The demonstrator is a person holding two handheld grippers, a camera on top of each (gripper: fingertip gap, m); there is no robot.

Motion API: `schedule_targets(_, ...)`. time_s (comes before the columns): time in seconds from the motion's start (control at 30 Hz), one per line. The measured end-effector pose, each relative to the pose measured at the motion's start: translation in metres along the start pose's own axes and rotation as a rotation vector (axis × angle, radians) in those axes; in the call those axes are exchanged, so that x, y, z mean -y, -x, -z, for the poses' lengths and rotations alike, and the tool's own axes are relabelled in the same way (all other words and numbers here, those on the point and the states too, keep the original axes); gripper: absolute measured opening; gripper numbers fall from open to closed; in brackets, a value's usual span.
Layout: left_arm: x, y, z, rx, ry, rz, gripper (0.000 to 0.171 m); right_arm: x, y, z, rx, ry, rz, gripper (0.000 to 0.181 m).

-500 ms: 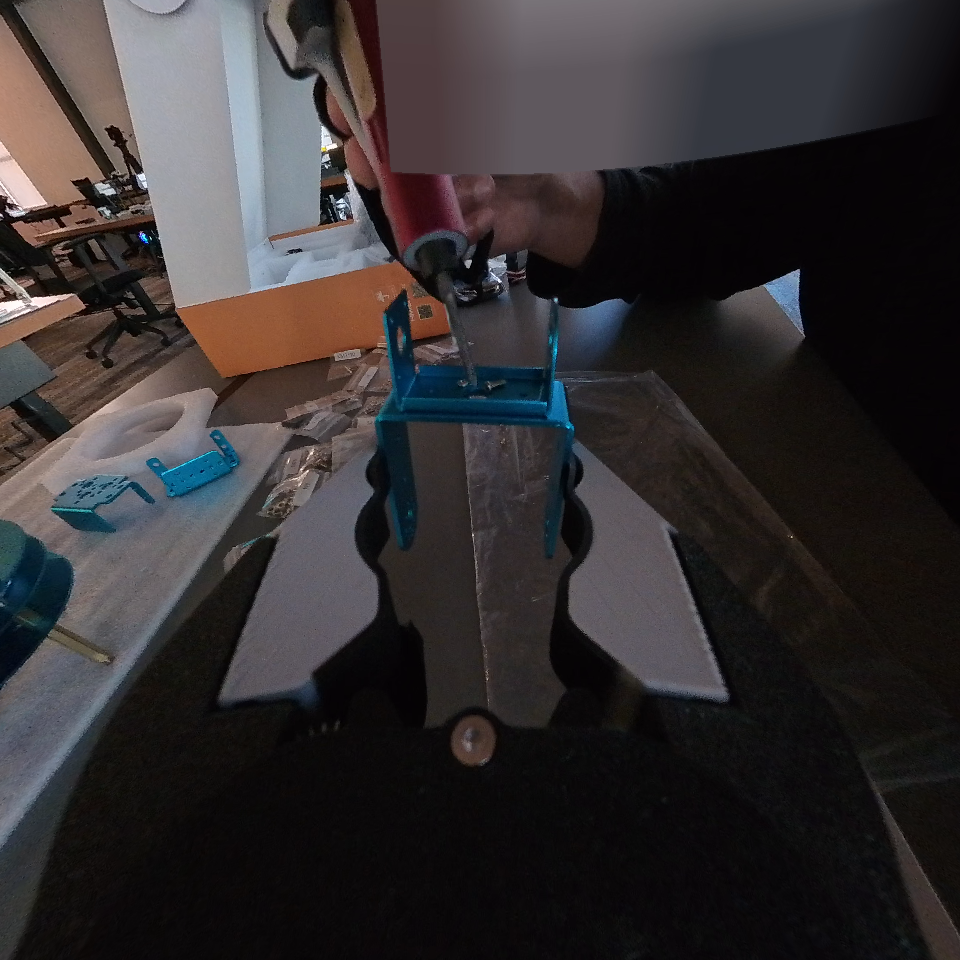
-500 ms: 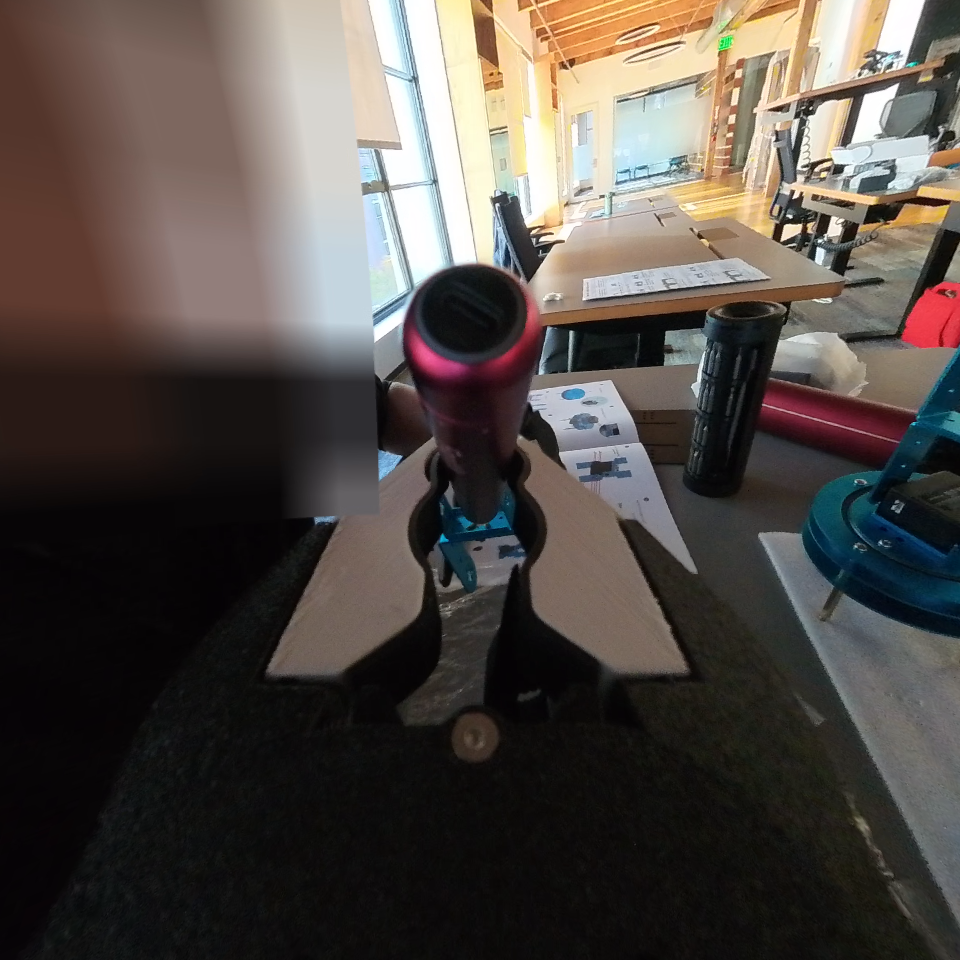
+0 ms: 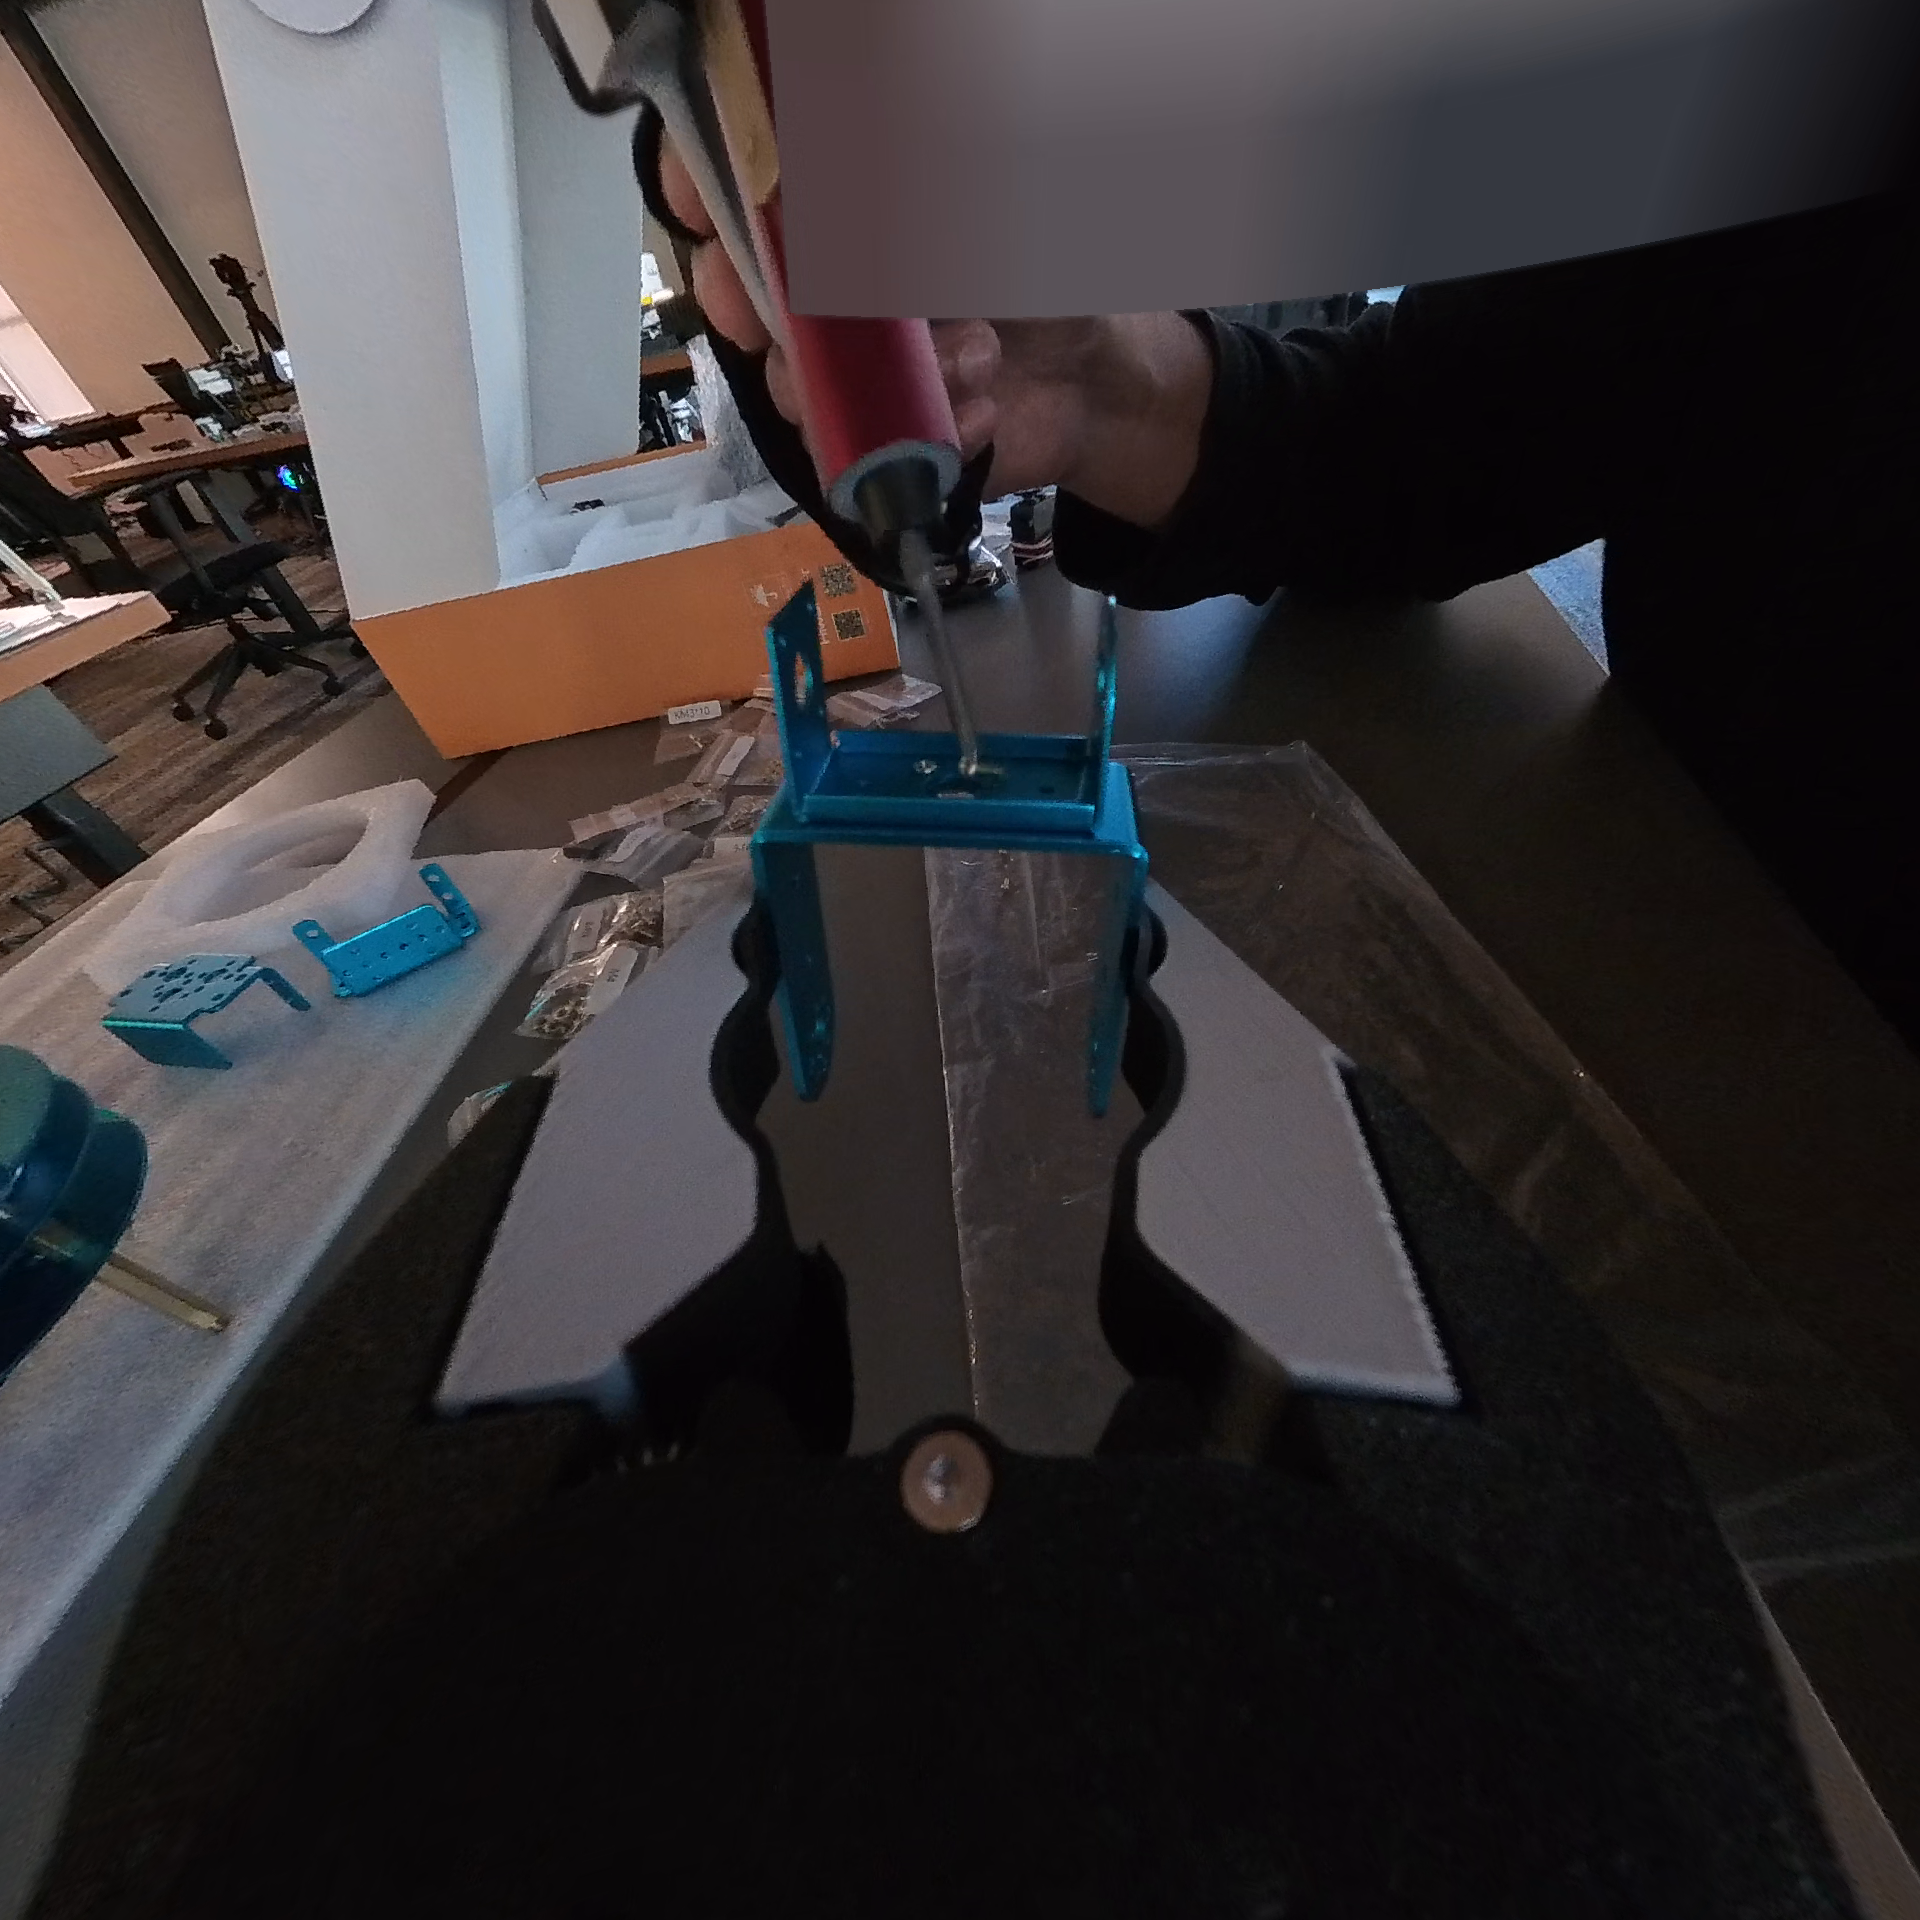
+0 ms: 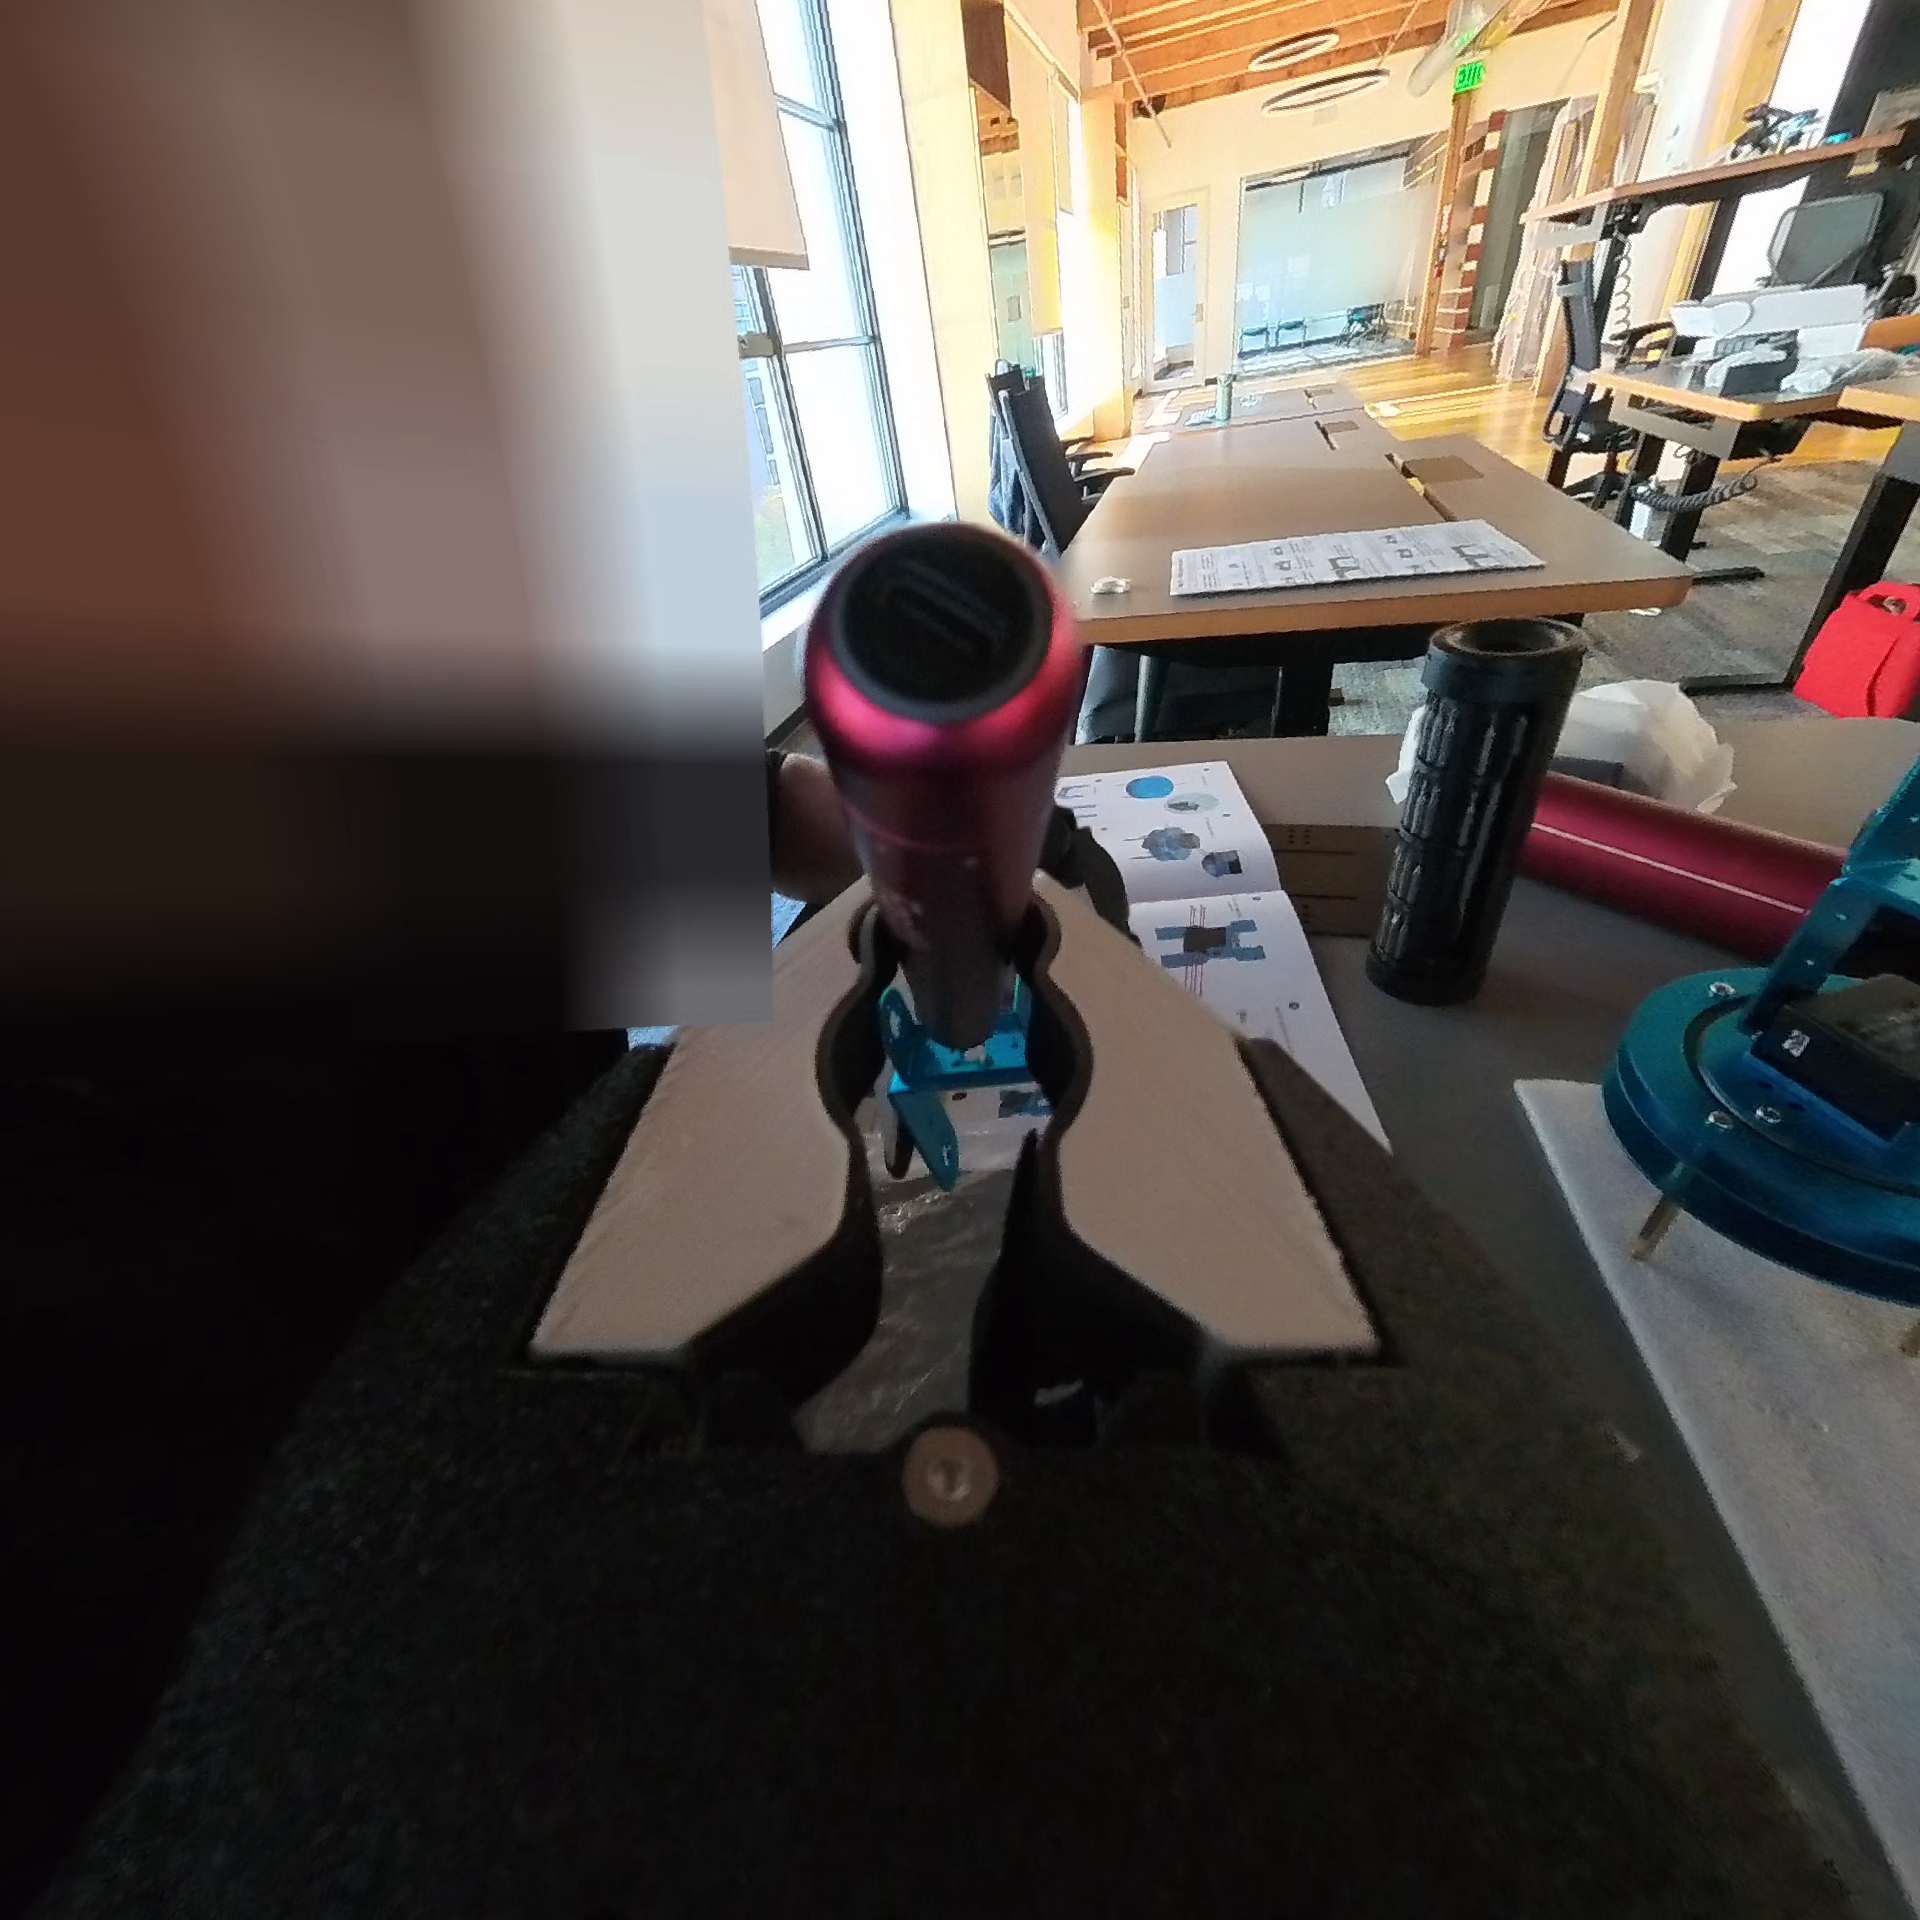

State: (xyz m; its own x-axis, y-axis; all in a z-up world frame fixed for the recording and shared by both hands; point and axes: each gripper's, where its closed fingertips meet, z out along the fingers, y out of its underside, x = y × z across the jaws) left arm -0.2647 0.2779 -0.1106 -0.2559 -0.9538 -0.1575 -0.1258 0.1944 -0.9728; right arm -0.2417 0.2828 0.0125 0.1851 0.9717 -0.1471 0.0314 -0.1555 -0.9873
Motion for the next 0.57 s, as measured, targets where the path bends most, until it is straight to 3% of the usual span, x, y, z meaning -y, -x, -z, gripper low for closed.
schedule_targets(0.4,0.002,-0.006,-0.001,-0.042,-0.024,0.040,0.066,0.002,0.009,-0.009,-0.011,-0.001,0.122,0.020)
schedule_targets(0.57,0.013,-0.007,0.004,-0.087,-0.088,0.111,0.066,0.014,0.016,-0.005,0.007,-0.081,0.169,0.019)
